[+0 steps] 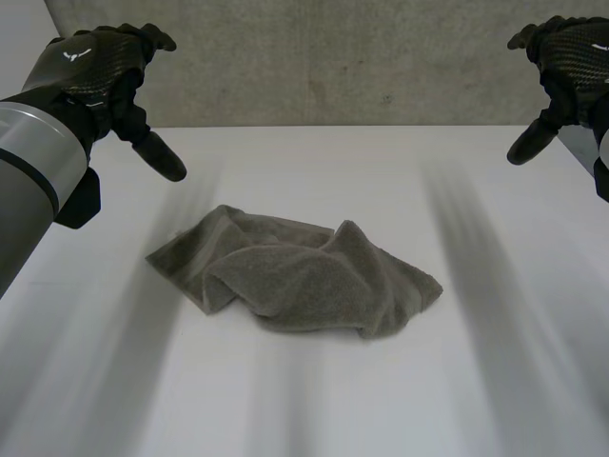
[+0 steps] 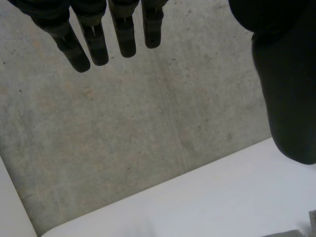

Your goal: Fold the towel.

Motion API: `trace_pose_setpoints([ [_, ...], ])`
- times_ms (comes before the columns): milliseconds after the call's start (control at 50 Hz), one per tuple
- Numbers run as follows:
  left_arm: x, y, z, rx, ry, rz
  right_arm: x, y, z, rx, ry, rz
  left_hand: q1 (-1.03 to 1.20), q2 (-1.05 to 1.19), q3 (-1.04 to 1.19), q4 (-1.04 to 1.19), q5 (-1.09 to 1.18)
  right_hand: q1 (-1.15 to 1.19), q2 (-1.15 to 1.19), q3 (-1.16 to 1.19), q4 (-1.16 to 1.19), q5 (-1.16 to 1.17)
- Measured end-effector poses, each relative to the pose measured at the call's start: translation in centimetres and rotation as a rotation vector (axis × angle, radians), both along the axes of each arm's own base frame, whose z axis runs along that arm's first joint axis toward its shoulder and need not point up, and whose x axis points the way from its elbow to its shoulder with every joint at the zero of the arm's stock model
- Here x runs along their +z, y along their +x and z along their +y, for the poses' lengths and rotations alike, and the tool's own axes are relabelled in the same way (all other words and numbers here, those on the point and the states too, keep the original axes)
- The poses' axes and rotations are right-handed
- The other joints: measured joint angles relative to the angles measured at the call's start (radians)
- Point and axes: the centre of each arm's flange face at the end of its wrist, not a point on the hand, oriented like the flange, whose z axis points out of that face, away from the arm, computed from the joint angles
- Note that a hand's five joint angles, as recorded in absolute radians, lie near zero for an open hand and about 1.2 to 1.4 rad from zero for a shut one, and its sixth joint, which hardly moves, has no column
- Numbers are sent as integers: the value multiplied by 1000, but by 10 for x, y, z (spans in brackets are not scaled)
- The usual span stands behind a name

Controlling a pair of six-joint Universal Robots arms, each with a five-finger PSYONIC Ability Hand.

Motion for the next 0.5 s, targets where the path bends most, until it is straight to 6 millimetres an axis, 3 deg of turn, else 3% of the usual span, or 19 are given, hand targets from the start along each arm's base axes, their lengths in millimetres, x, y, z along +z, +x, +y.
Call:
trace_pose_setpoints([
  [320,-12,-1,-2,0,36,-20,-10,4,-3,28,25,13,0,0,0,0,0,0,0,0,0,0],
  [500,-65,10,-2,14,189,-97,-43,36,-12,295,108,64,-1,0,-3,0,0,0,0,0,0,0],
])
